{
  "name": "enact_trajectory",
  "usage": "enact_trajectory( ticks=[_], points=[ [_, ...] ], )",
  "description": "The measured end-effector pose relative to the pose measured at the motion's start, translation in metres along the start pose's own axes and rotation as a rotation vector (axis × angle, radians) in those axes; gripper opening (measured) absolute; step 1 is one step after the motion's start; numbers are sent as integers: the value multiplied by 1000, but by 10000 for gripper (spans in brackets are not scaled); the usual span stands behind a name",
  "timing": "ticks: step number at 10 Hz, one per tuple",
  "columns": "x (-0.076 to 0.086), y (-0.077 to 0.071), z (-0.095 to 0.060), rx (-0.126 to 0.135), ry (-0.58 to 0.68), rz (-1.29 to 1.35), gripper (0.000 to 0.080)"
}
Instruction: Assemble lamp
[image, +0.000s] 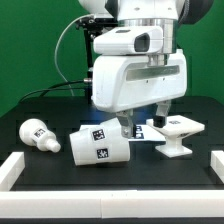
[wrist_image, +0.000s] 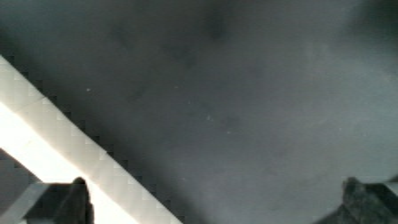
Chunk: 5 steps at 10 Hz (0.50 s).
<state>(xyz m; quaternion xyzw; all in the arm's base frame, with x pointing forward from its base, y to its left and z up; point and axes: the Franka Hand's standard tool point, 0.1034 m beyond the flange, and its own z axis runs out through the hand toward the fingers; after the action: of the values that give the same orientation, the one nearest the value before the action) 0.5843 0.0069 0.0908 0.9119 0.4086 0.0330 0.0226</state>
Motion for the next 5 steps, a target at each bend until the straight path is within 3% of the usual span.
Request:
enact_trajectory(
  ticks=[5],
  points=[
    [0,0,0,0,0,0,700]
  ],
)
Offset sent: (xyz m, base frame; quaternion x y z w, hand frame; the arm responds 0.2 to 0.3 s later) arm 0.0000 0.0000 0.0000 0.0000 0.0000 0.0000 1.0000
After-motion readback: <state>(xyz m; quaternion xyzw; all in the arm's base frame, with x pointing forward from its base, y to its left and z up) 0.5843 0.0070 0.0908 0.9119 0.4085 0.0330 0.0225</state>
